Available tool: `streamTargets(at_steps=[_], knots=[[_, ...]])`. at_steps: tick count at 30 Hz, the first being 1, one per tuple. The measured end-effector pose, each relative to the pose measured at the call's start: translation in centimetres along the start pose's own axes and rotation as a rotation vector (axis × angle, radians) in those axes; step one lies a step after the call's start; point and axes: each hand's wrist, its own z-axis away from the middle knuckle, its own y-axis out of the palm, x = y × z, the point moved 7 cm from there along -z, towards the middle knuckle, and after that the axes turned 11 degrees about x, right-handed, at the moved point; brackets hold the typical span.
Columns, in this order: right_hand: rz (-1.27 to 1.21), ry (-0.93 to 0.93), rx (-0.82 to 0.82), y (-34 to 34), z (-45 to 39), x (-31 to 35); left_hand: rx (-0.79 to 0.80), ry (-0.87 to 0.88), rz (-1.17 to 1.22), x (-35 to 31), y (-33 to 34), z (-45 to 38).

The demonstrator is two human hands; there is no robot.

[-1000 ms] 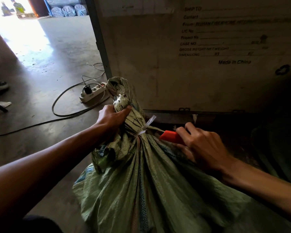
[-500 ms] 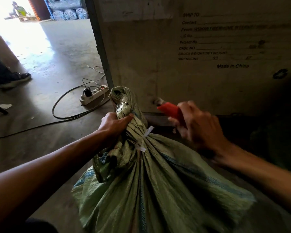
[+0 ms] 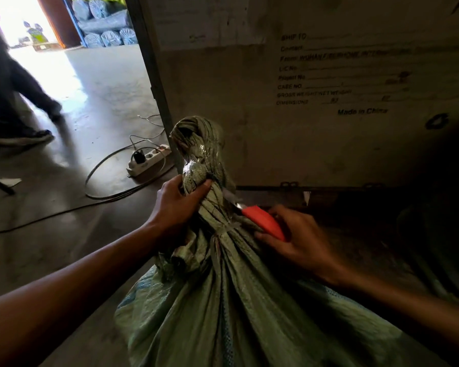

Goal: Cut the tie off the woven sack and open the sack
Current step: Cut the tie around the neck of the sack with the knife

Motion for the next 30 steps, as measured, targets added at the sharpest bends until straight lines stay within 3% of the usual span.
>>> streamTargets(at_steps=[3, 7, 15, 30], knots=[[0.277, -0.032, 0.051, -0.3, 1.2, -0.8, -0.021, 0.013, -0.015, 0.3, -0.3, -0.2], [0.441, -0.111, 0.102, 0.3, 2.0, -0.8, -0.028, 0.024, -0.042, 0.4, -0.3, -0.5], [0.446, -0.098, 0.116, 0.0, 2.0, -0.7, -0.095, 0.031, -0.092, 0.4, -0.6, -0.8], [0.48, -0.099, 0.104, 0.0, 1.5, -0.5, -0.034, 0.061, -0.145, -0.8, 0.0, -0.4]])
